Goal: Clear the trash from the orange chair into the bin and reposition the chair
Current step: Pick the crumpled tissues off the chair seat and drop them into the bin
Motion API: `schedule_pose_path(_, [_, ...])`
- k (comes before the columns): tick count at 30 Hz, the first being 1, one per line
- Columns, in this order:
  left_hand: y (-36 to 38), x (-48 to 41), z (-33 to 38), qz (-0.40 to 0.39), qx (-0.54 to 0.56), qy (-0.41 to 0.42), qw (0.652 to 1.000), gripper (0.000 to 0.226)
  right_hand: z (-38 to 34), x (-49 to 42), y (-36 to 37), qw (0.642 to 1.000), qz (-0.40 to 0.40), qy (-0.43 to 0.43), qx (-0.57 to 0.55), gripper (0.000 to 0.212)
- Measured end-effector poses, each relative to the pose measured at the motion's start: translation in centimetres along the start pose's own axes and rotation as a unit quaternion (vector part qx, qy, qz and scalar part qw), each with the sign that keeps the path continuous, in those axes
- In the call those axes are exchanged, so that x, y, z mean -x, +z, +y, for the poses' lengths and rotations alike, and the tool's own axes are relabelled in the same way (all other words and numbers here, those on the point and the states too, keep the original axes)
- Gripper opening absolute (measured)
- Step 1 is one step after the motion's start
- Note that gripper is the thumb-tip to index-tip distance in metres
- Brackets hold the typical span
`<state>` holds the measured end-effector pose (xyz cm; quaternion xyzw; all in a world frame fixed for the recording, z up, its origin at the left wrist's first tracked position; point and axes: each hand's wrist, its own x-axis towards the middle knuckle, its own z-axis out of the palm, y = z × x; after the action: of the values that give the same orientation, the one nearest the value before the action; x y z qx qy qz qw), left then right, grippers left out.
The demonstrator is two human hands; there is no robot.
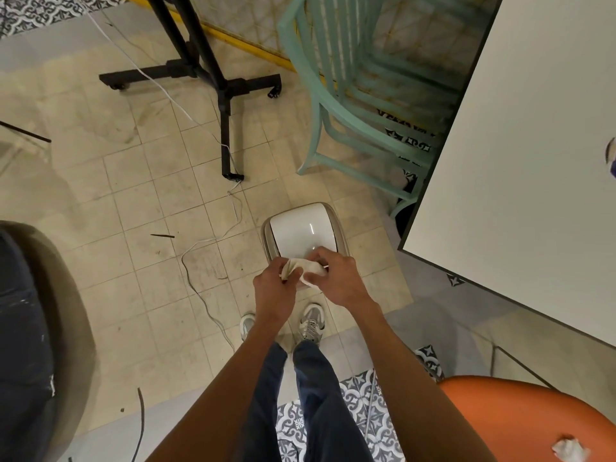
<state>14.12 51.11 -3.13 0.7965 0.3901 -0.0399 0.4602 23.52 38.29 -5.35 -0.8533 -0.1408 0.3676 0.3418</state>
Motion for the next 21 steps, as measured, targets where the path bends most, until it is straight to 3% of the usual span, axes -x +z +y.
schedule_pose_path(4, [-0.3, -0.5, -1.0, -0.002, 0.031, -0.01, 0.999, 0.029, 0.2, 0.6, -0.8, 0.997, 0.058, -0.024, 0.038, 0.013])
schedule_pose_path(8, [-0.7, -1.2, -2.5, 0.064, 0.015, -0.028, 0.997, 0.053, 0.6, 0.8, -1.3, 0.975, 0.156, -0.056, 0.146, 0.012])
schedule_pose_path(13, [-0.2, -3.6, -2.9, 0.002, -0.002, -0.104, 0.995, 0.086, -0.2, -0.6, 0.3, 0.95, 0.149, -0.081, 0.261, 0.023])
schedule_pose_path(18, [-0.5, -5.0, -3.1, -0.009, 0.044, -0.107, 0.993, 0.062, -0.6, -2.5, 1.8, 0.931, 0.124, -0.043, 0.341, 0.021])
schedule_pose_path(21, [-0.6, -5.2, -3.1, -0.004, 0.024, -0.094, 0.995, 0.057, -0.9, -3.7, 2.6, 0.924, 0.063, -0.022, 0.377, 0.015])
